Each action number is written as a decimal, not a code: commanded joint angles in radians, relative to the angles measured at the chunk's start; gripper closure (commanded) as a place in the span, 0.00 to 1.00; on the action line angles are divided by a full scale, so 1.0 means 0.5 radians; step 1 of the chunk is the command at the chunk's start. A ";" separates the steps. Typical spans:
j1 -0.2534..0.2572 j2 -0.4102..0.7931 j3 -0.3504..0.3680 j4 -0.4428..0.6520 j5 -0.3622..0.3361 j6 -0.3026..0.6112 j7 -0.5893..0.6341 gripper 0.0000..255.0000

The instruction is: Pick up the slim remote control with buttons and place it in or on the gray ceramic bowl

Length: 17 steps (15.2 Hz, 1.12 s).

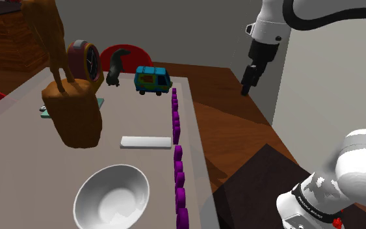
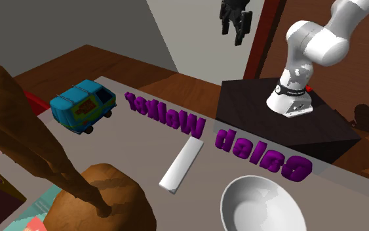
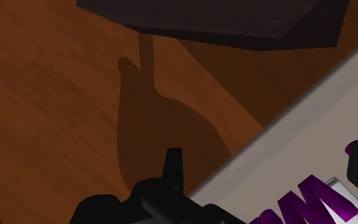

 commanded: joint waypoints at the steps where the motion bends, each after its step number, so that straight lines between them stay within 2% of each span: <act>1: 0.032 0.119 0.024 0.013 0.017 0.113 -0.018 0.00; 9: 0.150 0.612 0.132 0.130 0.057 0.509 -0.077 0.00; 17: 0.253 1.136 0.246 0.376 0.035 0.805 -0.114 0.00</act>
